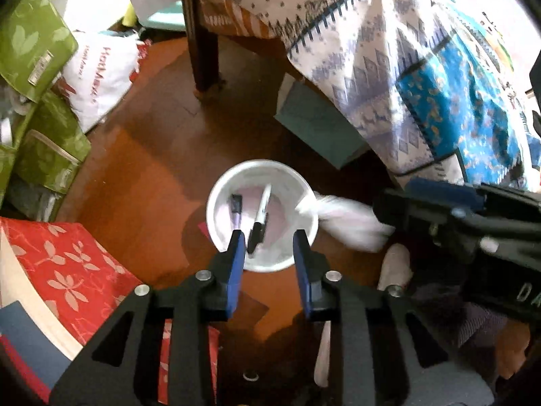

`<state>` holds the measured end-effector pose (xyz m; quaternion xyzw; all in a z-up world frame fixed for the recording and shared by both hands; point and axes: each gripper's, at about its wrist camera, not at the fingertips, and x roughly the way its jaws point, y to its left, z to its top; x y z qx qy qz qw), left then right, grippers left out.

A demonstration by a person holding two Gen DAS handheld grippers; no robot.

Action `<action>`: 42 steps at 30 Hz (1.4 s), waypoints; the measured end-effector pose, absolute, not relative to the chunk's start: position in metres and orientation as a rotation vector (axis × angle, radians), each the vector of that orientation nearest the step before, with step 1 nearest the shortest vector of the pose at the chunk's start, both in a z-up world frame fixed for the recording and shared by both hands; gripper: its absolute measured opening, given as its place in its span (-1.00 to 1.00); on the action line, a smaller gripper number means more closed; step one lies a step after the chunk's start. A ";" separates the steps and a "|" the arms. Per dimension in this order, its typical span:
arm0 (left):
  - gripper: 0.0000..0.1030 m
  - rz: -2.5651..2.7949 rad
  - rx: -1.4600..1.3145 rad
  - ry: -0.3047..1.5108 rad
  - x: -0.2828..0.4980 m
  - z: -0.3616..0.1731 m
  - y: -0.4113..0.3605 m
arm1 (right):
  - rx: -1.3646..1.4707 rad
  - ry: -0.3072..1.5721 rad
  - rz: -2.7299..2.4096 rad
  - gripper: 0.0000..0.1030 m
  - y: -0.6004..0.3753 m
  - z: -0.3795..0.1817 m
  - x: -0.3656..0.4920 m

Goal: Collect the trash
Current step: 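Open the left gripper over the bin while the right gripper releases the toothpaste tube, then raise both open tools back over the items on the quilt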

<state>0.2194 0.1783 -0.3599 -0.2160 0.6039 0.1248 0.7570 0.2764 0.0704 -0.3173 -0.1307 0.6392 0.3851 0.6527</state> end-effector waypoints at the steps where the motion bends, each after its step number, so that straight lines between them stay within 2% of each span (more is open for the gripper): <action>1: -0.47 0.275 -0.466 1.311 0.219 -0.357 0.179 | -0.298 1.446 0.869 -0.20 0.069 -0.317 0.277; 13: -0.47 0.282 -0.391 1.203 0.213 -0.298 0.163 | -0.295 1.328 0.852 -0.20 0.036 -0.276 0.277; 26: -0.47 0.263 -0.275 0.976 0.202 -0.189 0.113 | -0.245 0.992 0.854 -0.20 -0.030 -0.169 0.256; 42: -0.41 0.176 -0.144 0.670 0.193 -0.063 0.007 | -0.106 0.599 0.757 -0.20 -0.156 -0.053 0.232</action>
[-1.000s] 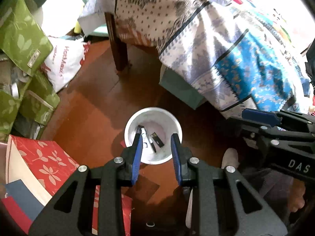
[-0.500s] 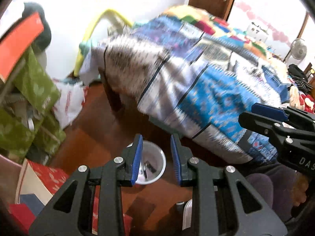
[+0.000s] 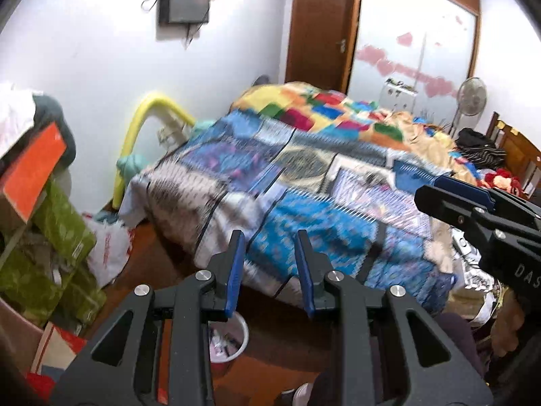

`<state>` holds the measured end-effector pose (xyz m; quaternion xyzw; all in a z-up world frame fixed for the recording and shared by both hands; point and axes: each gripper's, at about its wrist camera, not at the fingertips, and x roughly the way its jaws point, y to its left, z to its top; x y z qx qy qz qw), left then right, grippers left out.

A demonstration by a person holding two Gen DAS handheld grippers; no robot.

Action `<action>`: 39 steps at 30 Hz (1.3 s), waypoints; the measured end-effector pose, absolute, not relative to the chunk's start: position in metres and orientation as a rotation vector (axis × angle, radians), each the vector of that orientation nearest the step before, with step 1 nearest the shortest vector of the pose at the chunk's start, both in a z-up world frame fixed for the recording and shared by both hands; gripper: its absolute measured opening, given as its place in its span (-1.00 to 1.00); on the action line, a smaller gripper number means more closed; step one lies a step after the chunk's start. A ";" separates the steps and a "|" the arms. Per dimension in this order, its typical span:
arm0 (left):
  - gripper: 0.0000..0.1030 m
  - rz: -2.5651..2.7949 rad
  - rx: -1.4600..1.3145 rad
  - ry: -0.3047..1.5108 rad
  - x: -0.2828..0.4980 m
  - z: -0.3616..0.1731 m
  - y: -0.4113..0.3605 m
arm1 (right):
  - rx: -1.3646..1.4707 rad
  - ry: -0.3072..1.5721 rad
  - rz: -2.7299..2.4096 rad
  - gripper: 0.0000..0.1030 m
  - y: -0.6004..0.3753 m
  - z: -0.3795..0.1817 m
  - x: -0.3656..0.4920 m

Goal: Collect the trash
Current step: 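Raise both open tools back over the items on the quilt, then grasp the clear pen with the left gripper while the right gripper grasps the clear plastic bag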

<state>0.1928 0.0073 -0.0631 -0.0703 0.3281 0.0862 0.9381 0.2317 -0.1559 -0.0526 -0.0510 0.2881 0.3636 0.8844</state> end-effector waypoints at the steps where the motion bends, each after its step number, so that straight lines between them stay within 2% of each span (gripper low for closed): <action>1: -0.40 0.168 -0.134 0.653 0.194 -0.056 -0.001 | -0.091 0.586 0.748 -0.19 -0.165 -0.047 0.234; 2: -0.39 0.162 -0.128 0.642 0.194 -0.052 -0.007 | -0.080 0.577 0.739 -0.17 -0.172 -0.043 0.235; 3: -0.34 0.154 -0.122 0.632 0.197 -0.047 -0.014 | -0.070 0.566 0.725 -0.05 -0.180 -0.039 0.237; 4: -0.26 0.144 -0.117 0.621 0.200 -0.042 -0.021 | -0.063 0.554 0.707 0.16 -0.188 -0.036 0.238; 5: -0.20 0.138 -0.113 0.612 0.202 -0.039 -0.027 | -0.054 0.539 0.684 0.26 -0.198 -0.032 0.241; 7: 0.19 0.126 -0.103 0.593 0.211 -0.031 -0.039 | -0.030 0.505 0.645 0.38 -0.217 -0.026 0.244; 9: 0.41 0.118 -0.098 0.573 0.222 -0.027 -0.051 | -0.018 0.487 0.604 0.39 -0.234 -0.022 0.252; 17: 0.43 0.035 -0.072 0.589 0.280 -0.029 -0.094 | -0.001 0.493 0.463 0.40 -0.286 -0.027 0.288; 26: 0.43 -0.059 -0.040 0.663 0.359 -0.057 -0.133 | -0.003 0.561 0.367 0.39 -0.330 -0.054 0.335; 39: 0.43 -0.113 -0.063 0.829 0.466 -0.152 -0.139 | 0.015 0.771 0.352 0.39 -0.332 -0.133 0.418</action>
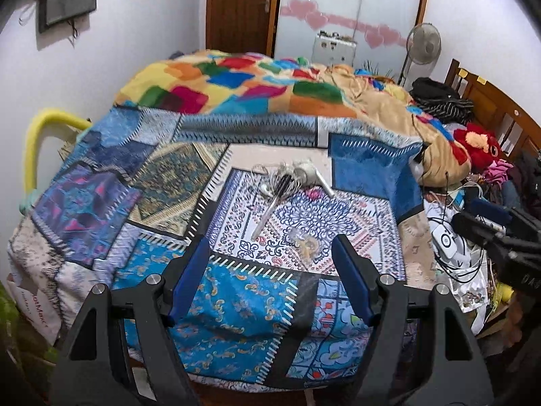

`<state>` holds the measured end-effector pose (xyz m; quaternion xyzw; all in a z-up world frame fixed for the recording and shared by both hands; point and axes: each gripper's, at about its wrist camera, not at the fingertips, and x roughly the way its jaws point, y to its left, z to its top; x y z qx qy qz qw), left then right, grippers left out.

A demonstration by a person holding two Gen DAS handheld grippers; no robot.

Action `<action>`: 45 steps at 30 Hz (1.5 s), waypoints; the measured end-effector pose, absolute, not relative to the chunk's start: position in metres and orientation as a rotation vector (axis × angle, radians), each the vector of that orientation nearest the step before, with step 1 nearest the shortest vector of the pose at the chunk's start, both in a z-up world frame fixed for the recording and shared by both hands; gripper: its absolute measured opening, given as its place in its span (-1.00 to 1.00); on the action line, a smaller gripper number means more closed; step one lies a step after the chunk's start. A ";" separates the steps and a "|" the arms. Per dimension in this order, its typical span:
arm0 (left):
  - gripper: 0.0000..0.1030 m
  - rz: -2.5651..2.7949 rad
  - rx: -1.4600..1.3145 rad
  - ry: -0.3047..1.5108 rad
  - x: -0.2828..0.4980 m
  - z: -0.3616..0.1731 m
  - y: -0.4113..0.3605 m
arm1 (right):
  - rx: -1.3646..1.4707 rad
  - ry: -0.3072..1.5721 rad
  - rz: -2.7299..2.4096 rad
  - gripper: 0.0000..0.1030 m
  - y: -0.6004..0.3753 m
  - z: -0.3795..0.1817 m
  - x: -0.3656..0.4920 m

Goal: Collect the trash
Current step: 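Grasp the clear pen with the left gripper while the right gripper grasps the clear plastic bag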

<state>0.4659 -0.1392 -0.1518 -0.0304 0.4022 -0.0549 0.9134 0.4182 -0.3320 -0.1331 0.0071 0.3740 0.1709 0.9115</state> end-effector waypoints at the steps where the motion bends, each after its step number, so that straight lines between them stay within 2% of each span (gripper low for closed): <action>1: 0.43 -0.115 -0.067 0.840 0.473 -0.161 -0.137 | 0.011 0.796 0.365 0.39 -0.327 -0.144 0.426; 9: 0.43 -0.115 -0.099 0.891 0.507 -0.203 -0.121 | -0.022 0.930 0.450 0.39 -0.282 -0.207 0.469; 15: 0.41 -0.106 -0.116 0.909 0.525 -0.225 -0.109 | -0.072 0.954 0.520 0.35 -0.247 -0.239 0.486; 17: 0.31 -0.123 -0.111 0.914 0.531 -0.232 -0.108 | -0.093 0.951 0.532 0.22 -0.241 -0.245 0.489; 19: 0.10 -0.140 -0.103 0.923 0.537 -0.238 -0.107 | -0.128 0.950 0.536 -0.03 -0.234 -0.251 0.491; 24: -0.25 -0.170 -0.118 0.935 0.552 -0.252 -0.106 | -0.198 0.928 0.527 -0.32 -0.228 -0.261 0.494; 26: -0.30 -0.207 -0.118 0.943 0.559 -0.257 -0.109 | -0.219 0.904 0.524 -0.39 -0.227 -0.261 0.493; 27: -0.30 -0.217 -0.112 0.946 0.562 -0.258 -0.111 | -0.220 0.900 0.524 -0.52 -0.227 -0.261 0.494; 38: -0.47 -0.262 0.047 0.971 0.600 -0.283 -0.145 | -0.104 0.899 0.468 -0.54 -0.255 -0.257 0.500; 42: -0.63 -0.260 0.087 0.970 0.607 -0.289 -0.155 | -0.056 0.898 0.435 -0.54 -0.272 -0.252 0.501; 45: -0.83 -0.268 0.084 0.973 0.608 -0.290 -0.158 | -0.035 0.892 0.409 -0.54 -0.281 -0.248 0.502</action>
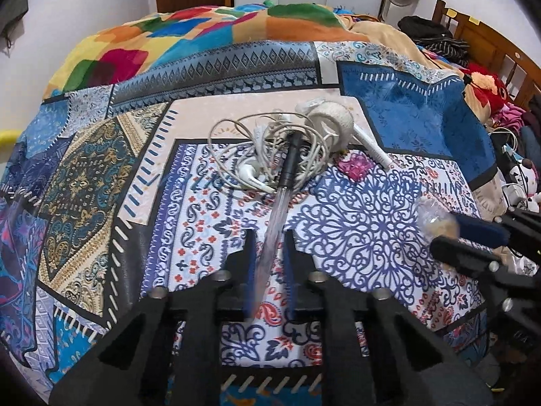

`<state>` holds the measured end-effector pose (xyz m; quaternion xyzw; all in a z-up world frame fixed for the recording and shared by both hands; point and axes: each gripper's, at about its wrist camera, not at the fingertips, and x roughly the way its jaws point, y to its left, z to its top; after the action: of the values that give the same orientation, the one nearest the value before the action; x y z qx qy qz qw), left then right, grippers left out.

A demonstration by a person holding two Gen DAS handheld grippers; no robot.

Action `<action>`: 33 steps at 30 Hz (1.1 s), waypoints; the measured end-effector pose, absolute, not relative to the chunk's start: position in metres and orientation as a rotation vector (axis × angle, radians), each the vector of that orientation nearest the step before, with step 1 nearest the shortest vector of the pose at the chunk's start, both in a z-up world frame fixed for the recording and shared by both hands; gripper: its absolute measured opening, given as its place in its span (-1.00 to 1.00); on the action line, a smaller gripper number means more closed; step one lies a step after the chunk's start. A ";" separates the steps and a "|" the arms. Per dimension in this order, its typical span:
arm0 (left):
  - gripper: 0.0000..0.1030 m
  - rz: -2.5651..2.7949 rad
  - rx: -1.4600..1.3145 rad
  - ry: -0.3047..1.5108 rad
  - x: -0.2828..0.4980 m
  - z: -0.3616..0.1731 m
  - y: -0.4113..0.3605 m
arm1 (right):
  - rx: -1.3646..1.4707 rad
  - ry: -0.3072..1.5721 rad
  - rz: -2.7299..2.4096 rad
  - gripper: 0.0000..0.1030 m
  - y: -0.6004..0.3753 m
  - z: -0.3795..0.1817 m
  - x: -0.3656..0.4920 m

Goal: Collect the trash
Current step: 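Grasp the clear pen with the left gripper while the right gripper grasps the clear plastic bag, then carry the pen and plastic bag in both grippers over the white bin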

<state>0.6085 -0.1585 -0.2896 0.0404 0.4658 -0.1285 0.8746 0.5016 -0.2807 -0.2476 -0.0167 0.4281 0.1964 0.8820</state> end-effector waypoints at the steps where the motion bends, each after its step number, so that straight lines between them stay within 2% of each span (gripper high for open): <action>1: -0.86 -0.279 0.077 0.977 0.608 -0.289 -0.159 | -0.026 0.892 0.402 -0.54 -0.284 -0.246 0.502; 8: -0.87 -0.297 0.032 1.015 0.593 -0.280 -0.164 | -0.003 0.887 0.370 -0.54 -0.294 -0.236 0.497; 15: -0.86 -0.294 -0.013 0.990 0.568 -0.248 -0.159 | 0.008 0.860 0.357 -0.54 -0.301 -0.214 0.483; 33: -0.86 -0.266 -0.061 0.814 0.464 -0.123 -0.136 | 0.037 0.692 0.347 -0.54 -0.309 -0.107 0.416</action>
<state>0.4635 -0.1361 -0.1230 -0.0297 0.3945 -0.1289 0.9093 0.4157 -0.3094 -0.1068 0.0178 0.3375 0.1693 0.9258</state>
